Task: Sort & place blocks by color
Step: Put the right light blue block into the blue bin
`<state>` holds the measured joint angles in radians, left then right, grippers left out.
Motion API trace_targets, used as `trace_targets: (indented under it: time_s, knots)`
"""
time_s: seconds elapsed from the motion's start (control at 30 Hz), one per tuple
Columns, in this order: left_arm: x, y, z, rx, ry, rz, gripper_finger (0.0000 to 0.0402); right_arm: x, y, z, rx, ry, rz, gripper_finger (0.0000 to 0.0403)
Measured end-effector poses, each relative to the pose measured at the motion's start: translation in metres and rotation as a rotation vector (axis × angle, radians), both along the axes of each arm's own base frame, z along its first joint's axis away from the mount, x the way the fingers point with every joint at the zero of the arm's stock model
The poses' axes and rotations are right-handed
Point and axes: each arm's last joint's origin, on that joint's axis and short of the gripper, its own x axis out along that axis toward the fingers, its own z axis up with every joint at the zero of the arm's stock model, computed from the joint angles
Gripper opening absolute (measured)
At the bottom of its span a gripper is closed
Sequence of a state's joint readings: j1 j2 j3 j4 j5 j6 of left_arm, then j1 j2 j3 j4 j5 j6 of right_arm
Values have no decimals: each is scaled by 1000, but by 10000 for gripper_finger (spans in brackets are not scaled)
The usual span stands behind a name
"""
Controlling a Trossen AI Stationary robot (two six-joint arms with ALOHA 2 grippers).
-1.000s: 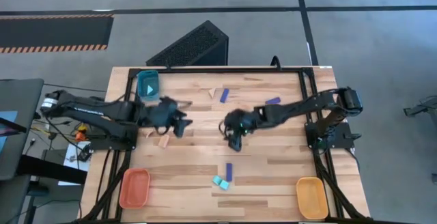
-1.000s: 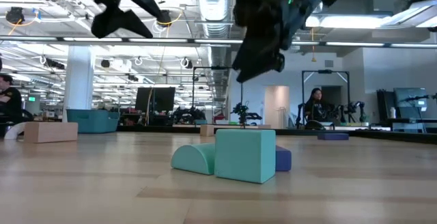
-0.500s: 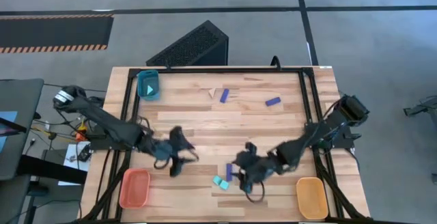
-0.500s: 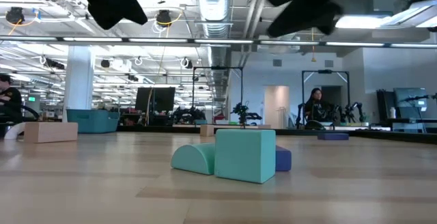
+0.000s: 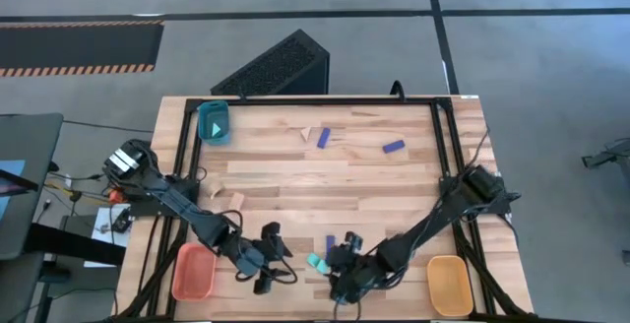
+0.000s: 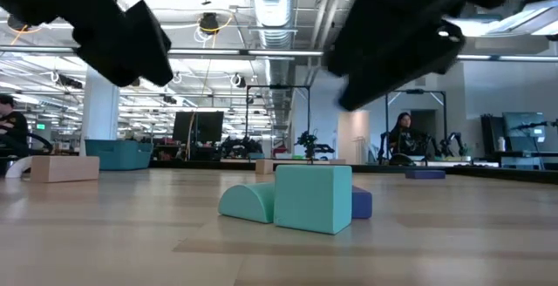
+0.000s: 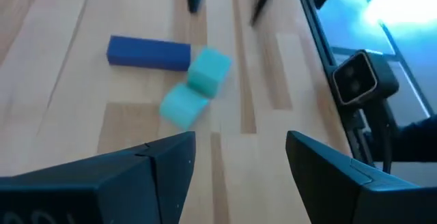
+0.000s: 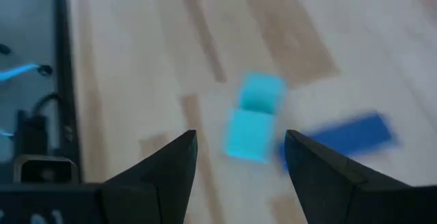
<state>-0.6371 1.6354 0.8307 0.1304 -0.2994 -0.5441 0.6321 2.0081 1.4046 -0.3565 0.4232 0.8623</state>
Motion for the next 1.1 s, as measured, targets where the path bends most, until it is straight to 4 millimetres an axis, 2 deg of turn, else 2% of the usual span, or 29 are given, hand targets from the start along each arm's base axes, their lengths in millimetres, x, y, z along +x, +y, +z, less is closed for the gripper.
trace_targets:
  time_s: [0.13,0.43,0.67,0.9,1.1]
  knots:
    - [0,-1,0,6,-18,19,215,16,8,-13,-30,18,15,245]
    - [-2,-2,-1,-27,8,59,215,33,-5,-38,-58,137,-64,245]
    - [-5,-1,-5,-36,56,91,215,36,-11,-33,-63,125,-67,245]
    - [-9,-1,-9,-26,105,108,215,51,-21,-22,-140,89,35,247]
    - [-15,-6,-10,-47,127,117,215,62,-37,-17,-184,71,30,278]
